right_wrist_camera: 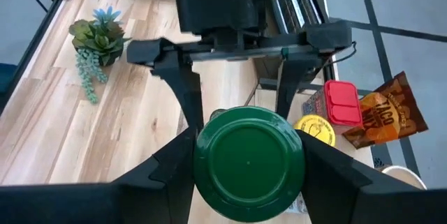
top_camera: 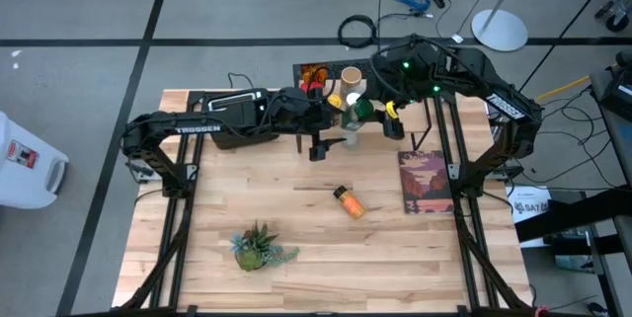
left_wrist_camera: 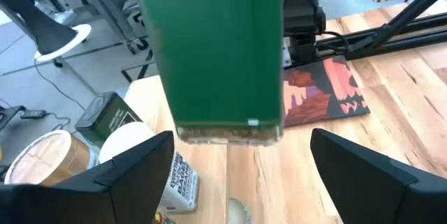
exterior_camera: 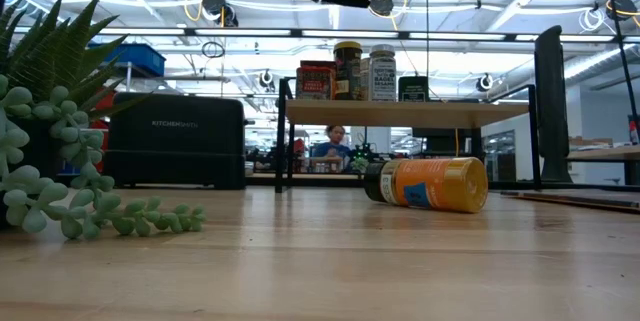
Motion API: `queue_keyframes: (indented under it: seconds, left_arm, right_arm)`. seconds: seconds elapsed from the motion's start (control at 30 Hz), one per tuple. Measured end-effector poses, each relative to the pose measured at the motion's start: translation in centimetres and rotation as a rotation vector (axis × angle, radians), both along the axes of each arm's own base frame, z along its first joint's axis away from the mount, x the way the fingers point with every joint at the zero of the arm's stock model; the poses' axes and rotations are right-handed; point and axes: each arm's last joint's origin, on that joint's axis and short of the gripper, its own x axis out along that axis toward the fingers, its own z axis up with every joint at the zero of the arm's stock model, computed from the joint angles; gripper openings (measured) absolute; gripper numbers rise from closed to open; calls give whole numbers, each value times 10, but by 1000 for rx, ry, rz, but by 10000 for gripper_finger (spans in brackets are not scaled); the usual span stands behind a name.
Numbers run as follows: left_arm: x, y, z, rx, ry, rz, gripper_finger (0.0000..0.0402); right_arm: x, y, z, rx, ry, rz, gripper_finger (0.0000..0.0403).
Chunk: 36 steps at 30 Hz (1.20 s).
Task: Shelf spices
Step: Put the green seasoning bottle on the shelf
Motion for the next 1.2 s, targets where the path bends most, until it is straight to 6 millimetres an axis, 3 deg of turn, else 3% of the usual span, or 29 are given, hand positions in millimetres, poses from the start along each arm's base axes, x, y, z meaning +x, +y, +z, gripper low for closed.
queue_keyframes:
  seconds: [0.53,0.73,1.2]
  left_arm:
    - [-2,-2,-5,-7,62,-3,345]
    - [-3,-2,-8,-12,89,-3,345]
    - [-4,-11,-11,-27,133,-44,345]
  right_arm:
    - [-34,-37,-9,9,160,-108,192]
    - [-45,-50,-2,27,85,-118,192]
    - [-75,-91,-3,13,91,-299,192]
